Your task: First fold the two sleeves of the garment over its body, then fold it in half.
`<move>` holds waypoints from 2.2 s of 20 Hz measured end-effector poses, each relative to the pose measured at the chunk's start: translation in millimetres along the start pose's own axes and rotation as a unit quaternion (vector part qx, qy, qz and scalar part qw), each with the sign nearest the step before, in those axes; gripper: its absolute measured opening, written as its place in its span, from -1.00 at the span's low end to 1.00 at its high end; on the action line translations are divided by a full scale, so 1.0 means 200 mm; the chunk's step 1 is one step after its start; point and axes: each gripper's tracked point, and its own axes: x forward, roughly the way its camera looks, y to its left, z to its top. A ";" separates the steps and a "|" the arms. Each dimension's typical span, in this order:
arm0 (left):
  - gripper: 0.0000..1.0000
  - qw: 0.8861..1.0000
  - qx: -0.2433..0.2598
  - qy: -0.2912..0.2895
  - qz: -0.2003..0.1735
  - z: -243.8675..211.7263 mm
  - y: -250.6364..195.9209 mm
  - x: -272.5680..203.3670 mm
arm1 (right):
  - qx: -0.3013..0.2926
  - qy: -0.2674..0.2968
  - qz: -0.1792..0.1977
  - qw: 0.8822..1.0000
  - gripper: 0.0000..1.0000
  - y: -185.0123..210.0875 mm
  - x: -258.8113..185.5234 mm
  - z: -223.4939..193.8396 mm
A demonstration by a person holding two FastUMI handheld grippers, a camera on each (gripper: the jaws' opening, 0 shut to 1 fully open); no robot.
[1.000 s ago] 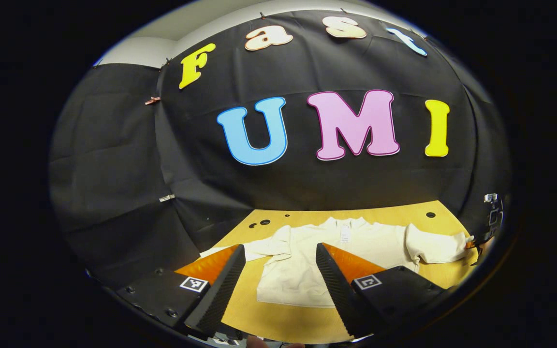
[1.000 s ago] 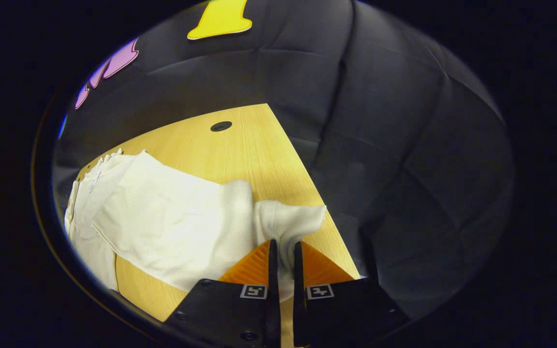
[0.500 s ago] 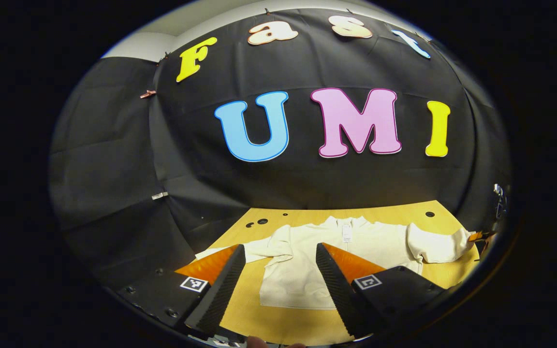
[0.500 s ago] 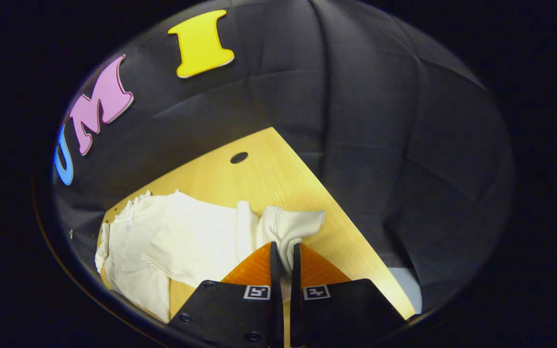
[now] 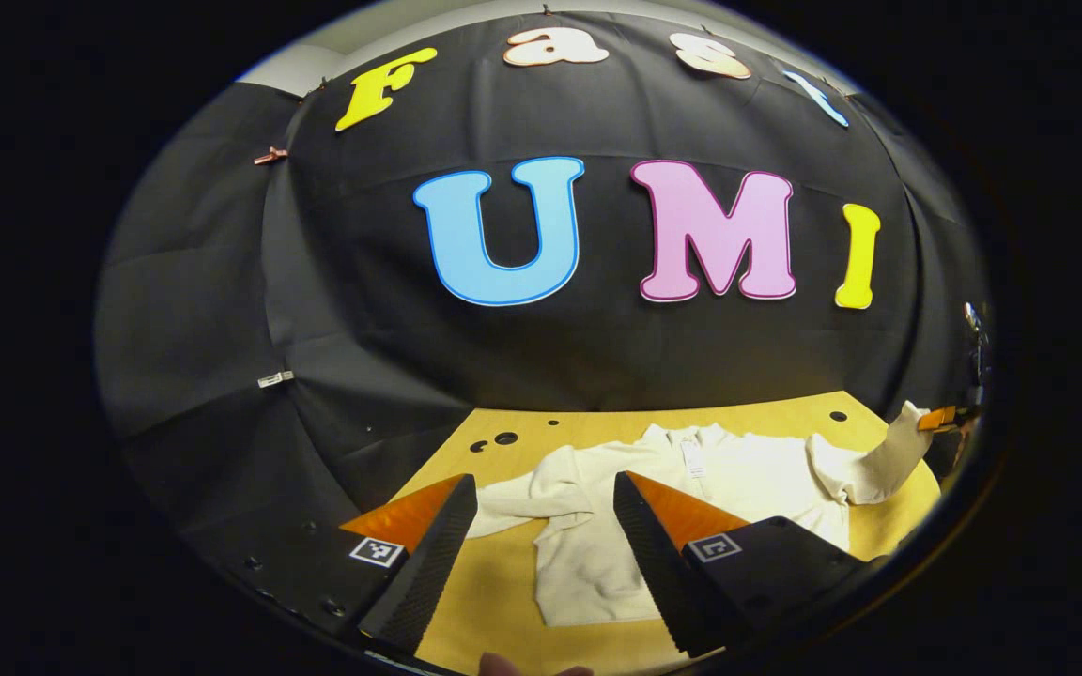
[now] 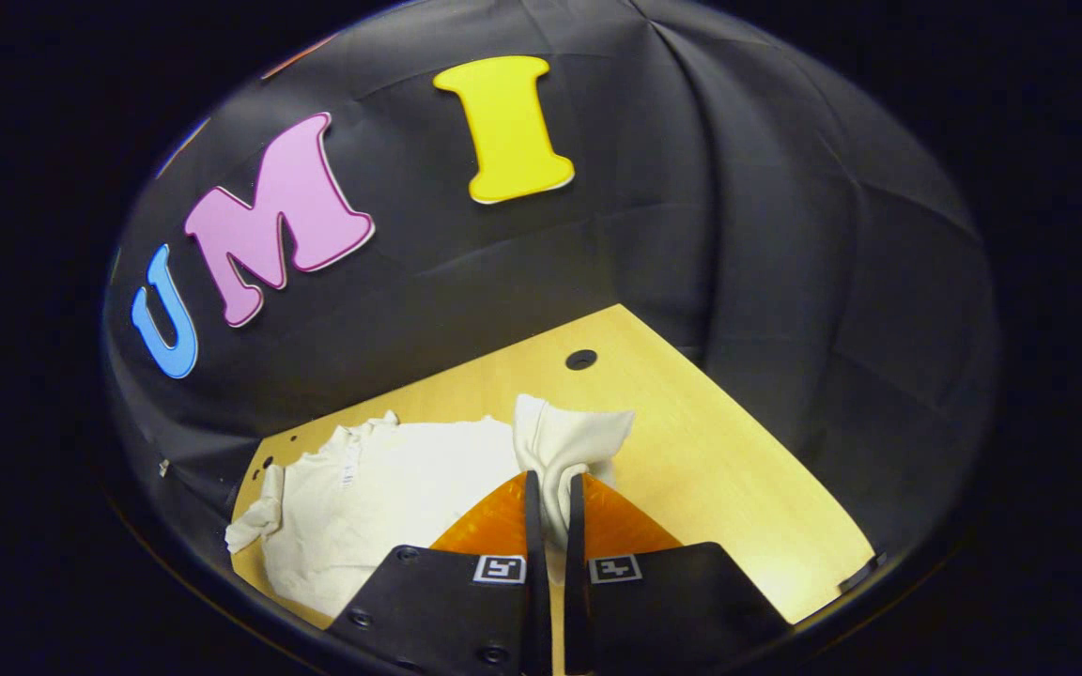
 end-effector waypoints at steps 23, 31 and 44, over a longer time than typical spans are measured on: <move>0.89 0.998 -0.022 0.046 0.034 -0.41 0.98 0.69 | -0.021 0.043 0.156 0.987 -0.81 1.64 0.10 -0.44; 0.89 0.995 -0.016 0.081 0.058 -0.59 1.14 0.76 | -0.029 0.109 0.162 0.980 -0.81 1.77 0.37 -0.90; 0.89 0.986 -0.021 0.154 0.065 -0.86 1.22 0.85 | -0.013 0.184 0.145 0.972 -0.74 1.77 0.56 -1.28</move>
